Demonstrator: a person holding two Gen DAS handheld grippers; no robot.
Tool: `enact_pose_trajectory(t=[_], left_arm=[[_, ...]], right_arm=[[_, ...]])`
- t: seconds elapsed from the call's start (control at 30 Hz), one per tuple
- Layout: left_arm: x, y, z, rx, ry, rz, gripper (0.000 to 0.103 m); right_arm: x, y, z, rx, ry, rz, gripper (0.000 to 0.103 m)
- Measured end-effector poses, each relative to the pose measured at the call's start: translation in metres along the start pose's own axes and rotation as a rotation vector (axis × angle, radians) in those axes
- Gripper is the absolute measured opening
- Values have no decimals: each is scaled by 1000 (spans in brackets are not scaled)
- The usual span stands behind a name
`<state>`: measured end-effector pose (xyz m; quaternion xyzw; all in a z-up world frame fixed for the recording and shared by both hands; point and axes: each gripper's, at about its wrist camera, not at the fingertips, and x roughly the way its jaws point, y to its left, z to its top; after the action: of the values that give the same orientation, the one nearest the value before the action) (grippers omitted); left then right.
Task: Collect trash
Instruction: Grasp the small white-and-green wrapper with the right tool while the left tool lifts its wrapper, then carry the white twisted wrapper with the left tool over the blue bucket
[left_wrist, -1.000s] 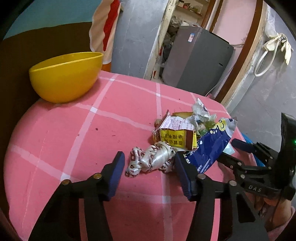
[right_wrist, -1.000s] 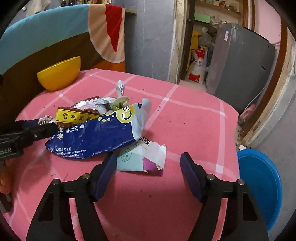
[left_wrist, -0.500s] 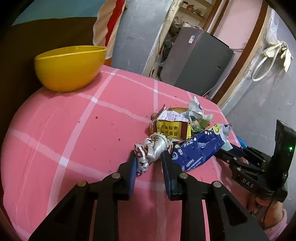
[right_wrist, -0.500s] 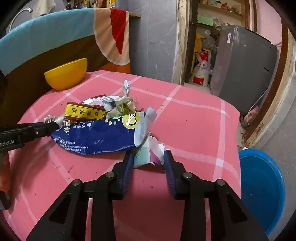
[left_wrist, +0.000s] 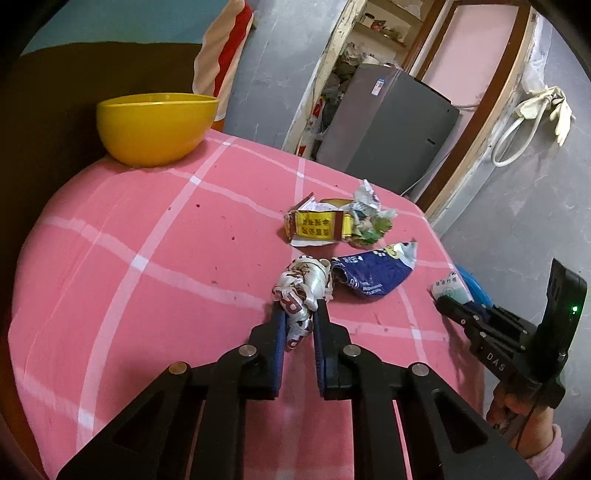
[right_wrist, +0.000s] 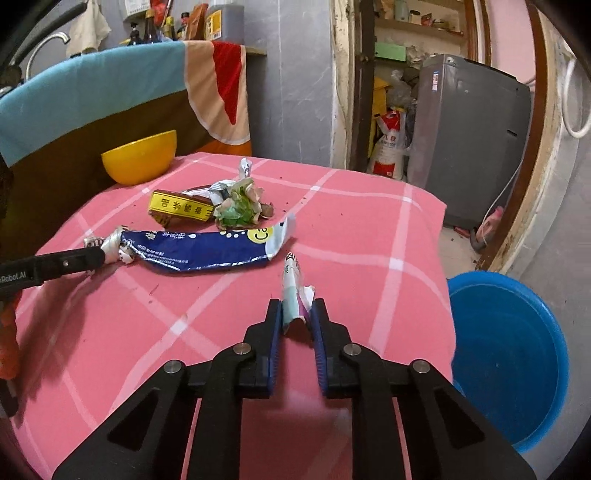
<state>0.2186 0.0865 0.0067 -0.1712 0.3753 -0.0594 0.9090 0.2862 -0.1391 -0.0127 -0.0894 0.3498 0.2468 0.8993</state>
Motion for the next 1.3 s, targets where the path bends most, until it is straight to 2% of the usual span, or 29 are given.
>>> enact_pose_trajectory(t=[0.1,0.23,0.47,0.67,0.9,1.1,1.3], left_arm=[[-8,-11,-7,9,-24,6,11],[-27,-28,-20,27,-115,37,10],[-50,-56,-30,75,-254,46,10],[-55,-89,-22,142,-347,-3,10],[-45,-129,-4,187,-421,-103,10],[-29,-172,7,220,-435,-199,10],[-10,-214,8,282,-444,-260,10]], right_arm=[[-9,-1,-8,15,-24,5,14],[-25,-4,-20,42,-78,28,14],[-64,-4,-25,55,-234,42,14],[-101,-9,-15,56,-385,11,14],[-142,-33,-9,83,-531,-80,14],[-164,-62,-12,115,-596,-185,14],[-173,-92,-20,149,-612,-276,14]])
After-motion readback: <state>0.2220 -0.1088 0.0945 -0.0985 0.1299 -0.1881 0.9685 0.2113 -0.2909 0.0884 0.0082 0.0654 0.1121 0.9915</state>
